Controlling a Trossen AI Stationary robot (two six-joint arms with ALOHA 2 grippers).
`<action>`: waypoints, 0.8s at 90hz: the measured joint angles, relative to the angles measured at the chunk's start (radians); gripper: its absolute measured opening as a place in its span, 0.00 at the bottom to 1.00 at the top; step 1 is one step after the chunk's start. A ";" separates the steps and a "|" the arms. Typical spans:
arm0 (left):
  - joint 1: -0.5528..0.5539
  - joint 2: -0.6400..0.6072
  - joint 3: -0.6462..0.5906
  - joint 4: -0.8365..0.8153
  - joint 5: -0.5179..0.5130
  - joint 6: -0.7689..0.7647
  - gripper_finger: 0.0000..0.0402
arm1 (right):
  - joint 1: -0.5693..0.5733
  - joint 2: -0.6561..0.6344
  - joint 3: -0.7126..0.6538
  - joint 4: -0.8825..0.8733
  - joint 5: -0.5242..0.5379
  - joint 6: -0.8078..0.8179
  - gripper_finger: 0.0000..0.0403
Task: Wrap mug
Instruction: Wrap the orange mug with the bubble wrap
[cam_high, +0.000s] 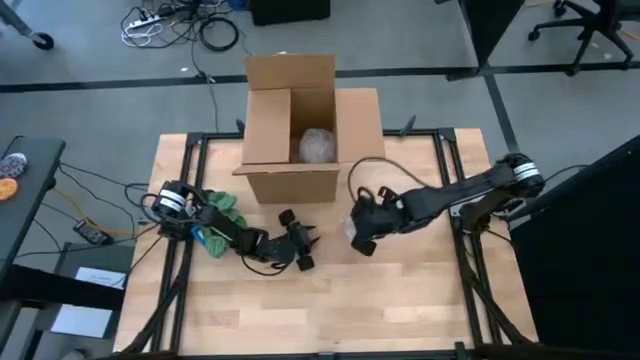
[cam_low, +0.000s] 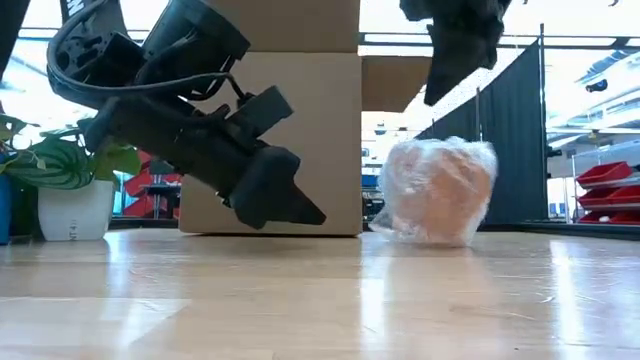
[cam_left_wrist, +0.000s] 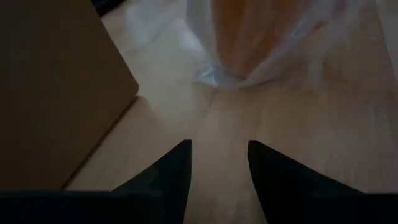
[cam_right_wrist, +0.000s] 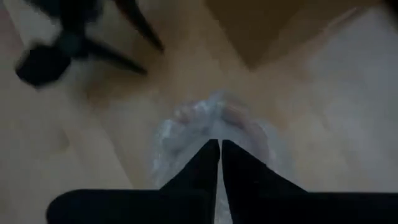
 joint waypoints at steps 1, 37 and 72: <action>0.000 0.000 0.000 0.000 0.000 0.000 0.35 | 0.000 -0.003 0.000 0.000 0.003 0.000 0.00; 0.000 0.000 0.000 -0.002 0.002 -0.001 0.35 | -0.070 0.180 0.000 0.018 -0.024 -0.032 0.00; 0.000 0.000 0.000 -0.003 0.012 -0.002 0.35 | -0.101 0.352 0.010 0.015 -0.110 -0.065 0.00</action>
